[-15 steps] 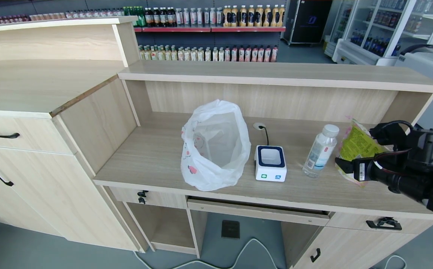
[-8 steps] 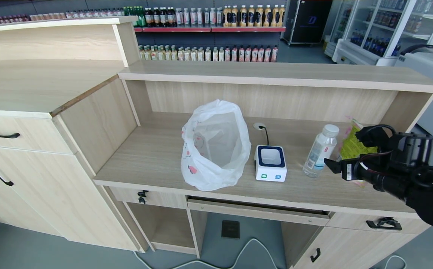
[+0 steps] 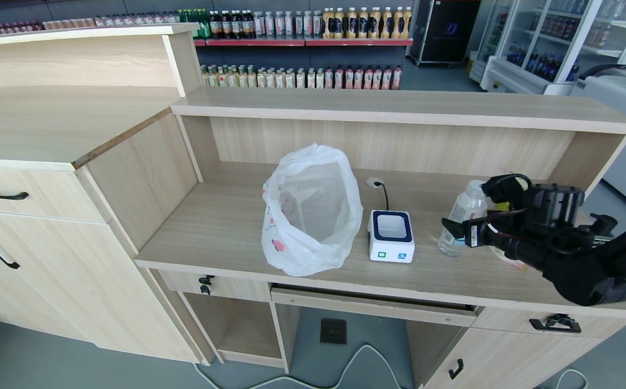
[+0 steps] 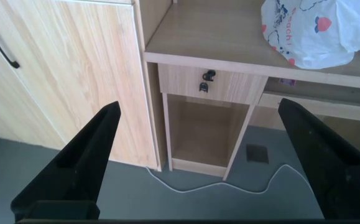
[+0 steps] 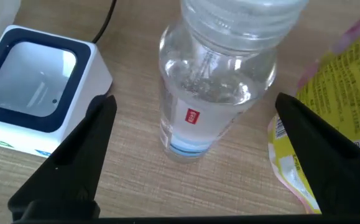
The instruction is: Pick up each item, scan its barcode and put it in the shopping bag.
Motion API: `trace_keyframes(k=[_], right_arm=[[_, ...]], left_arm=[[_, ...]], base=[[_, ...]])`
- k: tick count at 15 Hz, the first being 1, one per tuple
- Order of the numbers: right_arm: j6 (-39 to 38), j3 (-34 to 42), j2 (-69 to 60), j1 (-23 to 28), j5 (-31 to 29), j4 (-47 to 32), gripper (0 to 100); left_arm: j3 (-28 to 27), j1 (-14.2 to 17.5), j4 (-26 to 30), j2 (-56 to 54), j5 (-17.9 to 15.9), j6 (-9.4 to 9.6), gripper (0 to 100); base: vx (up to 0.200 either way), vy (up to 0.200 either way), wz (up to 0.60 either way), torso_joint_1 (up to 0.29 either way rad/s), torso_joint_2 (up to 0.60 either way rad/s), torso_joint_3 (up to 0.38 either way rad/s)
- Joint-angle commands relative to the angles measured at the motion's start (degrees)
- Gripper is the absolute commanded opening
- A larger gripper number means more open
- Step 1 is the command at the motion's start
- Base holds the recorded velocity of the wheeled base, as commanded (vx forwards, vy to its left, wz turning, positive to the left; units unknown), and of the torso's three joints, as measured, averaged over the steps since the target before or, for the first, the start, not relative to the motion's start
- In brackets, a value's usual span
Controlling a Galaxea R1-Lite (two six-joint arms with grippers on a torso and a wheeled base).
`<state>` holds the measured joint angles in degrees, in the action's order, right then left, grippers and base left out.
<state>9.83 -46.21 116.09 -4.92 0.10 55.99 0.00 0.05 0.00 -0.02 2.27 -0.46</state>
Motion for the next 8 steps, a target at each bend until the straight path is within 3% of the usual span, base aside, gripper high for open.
trace_keyframes(k=[1,8], right_arm=[[0.28,-2.13,3.09,-1.14,0.08,0.08,100],[4.15,-5.03,7.75,-1.93,-0.01,2.90,100]], left_arm=[[0.00,0.04,0.00,0.02,0.02,-0.06,100],[0.00,0.04,0.00,0.02,0.02,-0.06,100]], base=[[0.000,0.000,0.00,0.000,0.00,0.000],[0.000,0.000,0.00,0.000,0.00,0.000]])
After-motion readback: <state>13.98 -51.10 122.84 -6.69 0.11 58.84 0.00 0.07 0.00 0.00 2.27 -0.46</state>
